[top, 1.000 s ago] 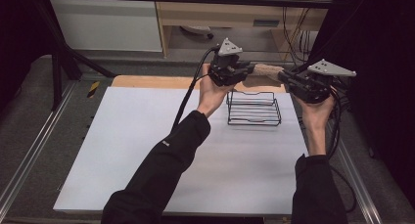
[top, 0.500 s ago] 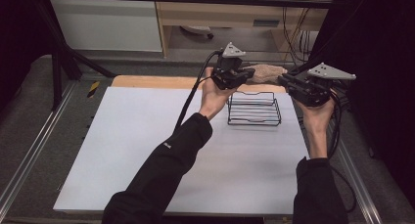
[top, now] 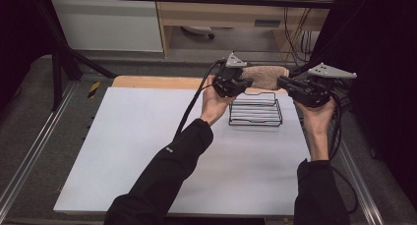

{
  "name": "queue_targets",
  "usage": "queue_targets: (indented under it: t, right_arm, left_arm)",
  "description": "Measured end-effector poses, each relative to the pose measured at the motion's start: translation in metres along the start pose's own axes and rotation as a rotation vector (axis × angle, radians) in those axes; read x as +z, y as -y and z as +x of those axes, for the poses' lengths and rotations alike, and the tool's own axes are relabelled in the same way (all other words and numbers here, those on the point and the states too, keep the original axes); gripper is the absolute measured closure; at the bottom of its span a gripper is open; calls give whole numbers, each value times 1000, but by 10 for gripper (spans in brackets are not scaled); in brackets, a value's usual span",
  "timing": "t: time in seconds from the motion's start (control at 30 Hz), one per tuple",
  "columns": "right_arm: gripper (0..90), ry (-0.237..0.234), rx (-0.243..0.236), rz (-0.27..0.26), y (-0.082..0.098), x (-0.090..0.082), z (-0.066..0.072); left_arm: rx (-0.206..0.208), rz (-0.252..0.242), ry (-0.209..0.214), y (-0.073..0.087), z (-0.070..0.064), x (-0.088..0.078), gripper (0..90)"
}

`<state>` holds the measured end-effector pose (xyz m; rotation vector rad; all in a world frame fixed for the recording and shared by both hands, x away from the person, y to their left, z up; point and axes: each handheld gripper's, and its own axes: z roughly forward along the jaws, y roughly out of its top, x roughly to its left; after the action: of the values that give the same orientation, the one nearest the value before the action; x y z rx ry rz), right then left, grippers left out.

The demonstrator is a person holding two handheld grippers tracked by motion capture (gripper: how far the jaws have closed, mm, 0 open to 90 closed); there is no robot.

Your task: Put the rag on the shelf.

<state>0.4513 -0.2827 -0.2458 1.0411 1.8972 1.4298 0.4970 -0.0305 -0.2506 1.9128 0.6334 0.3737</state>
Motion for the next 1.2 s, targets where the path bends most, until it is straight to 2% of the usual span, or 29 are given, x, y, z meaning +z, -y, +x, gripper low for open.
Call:
queue_targets:
  t: [0.13,0.17,0.27,0.43,0.57,0.6,0.63,0.7,0.73,0.83,0.93,1.03,1.2]
  right_arm:
    - [846,14,18,14,9,4,-4]
    - [849,37,26,18,15,7,-7]
    - [848,45,39,9,18,8,-10]
    - [762,38,20,-14,18,6,-9]
    - [645,17,20,-33,16,0,-4]
    - [645,17,20,-33,16,0,-4]
    - [579,20,9,-45,14,-4,-1]
    - [554,13,12,-47,14,-5,1]
    - [463,5,18,-51,13,-7,4]
    - [363,7,16,-50,13,-10,9]
    - [246,10,25,-43,15,-11,12]
    - [184,6,34,-38,20,-12,15]
    - [100,-20,60,-35,29,-13,20]
  left_arm:
    - [-1,3,-2,4,2,1,890]
    - [-6,3,0,5,3,2,889]
    - [-10,3,-4,6,4,5,886]
    - [-8,-3,-2,7,2,4,848]
    - [2,-12,-4,6,0,-4,775]
    - [2,-12,-4,6,0,-4,754]
    - [6,-14,-8,6,-1,-7,739]
    - [7,-18,-11,7,0,-12,717]
    - [6,-18,-9,7,1,-15,633]
    - [-3,-13,-6,10,4,-24,539]
    - [0,-1,-20,17,7,-35,460]
    - [-1,18,-28,26,10,-43,369]
    - [-3,32,-36,41,15,-55,269]
